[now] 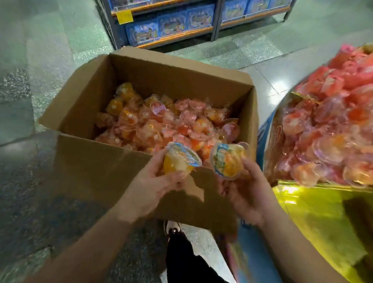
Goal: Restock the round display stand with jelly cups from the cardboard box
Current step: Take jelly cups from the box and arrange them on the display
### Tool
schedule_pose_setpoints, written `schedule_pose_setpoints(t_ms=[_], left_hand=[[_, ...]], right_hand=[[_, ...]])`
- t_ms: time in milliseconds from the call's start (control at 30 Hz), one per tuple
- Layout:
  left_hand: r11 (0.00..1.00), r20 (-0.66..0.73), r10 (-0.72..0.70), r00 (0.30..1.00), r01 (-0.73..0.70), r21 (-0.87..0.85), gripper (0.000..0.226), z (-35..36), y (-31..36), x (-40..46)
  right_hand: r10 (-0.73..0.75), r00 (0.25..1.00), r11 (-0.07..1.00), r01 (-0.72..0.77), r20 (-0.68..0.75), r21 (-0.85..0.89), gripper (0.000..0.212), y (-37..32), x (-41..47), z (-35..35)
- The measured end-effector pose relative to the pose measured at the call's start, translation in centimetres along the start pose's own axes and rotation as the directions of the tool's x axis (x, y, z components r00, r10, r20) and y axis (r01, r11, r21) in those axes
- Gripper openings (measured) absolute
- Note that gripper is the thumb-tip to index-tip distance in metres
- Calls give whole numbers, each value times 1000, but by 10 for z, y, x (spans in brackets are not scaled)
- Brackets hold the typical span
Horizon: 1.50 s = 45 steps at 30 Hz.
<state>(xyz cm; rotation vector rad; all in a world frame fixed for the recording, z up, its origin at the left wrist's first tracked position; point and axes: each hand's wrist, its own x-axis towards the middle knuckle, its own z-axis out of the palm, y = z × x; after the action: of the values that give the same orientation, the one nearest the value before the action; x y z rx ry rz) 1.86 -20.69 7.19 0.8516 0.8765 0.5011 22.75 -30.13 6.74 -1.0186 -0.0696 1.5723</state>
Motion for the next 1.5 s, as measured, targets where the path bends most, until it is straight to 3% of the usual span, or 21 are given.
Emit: schedule_pose_setpoints(t_ms=[67, 300, 433, 500, 567, 600, 700, 733, 867, 900, 1033, 1167, 1333, 1500], left_hand=[[995, 3, 41, 999, -41, 90, 60, 18, -13, -40], [950, 30, 74, 997, -79, 301, 54, 79, -29, -148], [756, 52, 158, 986, -154, 636, 50, 122, -38, -174], [685, 114, 217, 970, -234, 690, 48, 155, -43, -186], [643, 209, 162, 964, -264, 719, 53, 189, -50, -196], [644, 256, 114, 960, -268, 717, 58, 205, -54, -200], [666, 414, 39, 909, -333, 667, 71, 257, -72, -203], [665, 444, 29, 896, -349, 660, 72, 277, -82, -202], [634, 532, 18, 847, -421, 649, 73, 365, -128, -202], [631, 550, 7, 835, -430, 646, 75, 388, -142, -203], [614, 573, -46, 818, -429, 663, 80, 478, -202, -210], [607, 577, -71, 813, -424, 672, 68, 563, -263, -218], [574, 563, -98, 821, -415, 706, 60, 646, -331, -214], [526, 520, -80, 850, -407, 747, 61, 697, -375, -196]], right_hand=[[-28, 1000, 1000, 28, -7, -13, 104, 15, -45, -8], [-138, 990, 990, 138, -34, 0, 67, 37, -182, -31], [-243, 952, 970, 236, -183, -60, 65, 42, -248, -55], [-320, 907, 947, 299, -274, -115, 79, 43, -281, -72], [-398, 858, 917, 371, -326, -145, 93, 43, -313, -91], [-432, 834, 902, 402, -342, -159, 83, 44, -330, -103], [-514, 753, 857, 474, -411, -203, 19, 46, -379, -139], [-526, 723, 849, 479, -449, -223, 15, 46, -393, -156], [-553, 622, 830, 472, -555, -298, 57, 44, -454, -224], [-562, 601, 824, 463, -568, -326, 58, 41, -472, -239], [-586, 534, 810, 358, -609, -464, 11, 27, -536, -315], [-566, 493, 819, 251, -661, -515, 39, 19, -583, -405], [-587, 397, 793, 110, -705, -599, 30, 0, -629, -489], [-633, 352, 744, 32, -689, -667, 42, -28, -632, -554]])
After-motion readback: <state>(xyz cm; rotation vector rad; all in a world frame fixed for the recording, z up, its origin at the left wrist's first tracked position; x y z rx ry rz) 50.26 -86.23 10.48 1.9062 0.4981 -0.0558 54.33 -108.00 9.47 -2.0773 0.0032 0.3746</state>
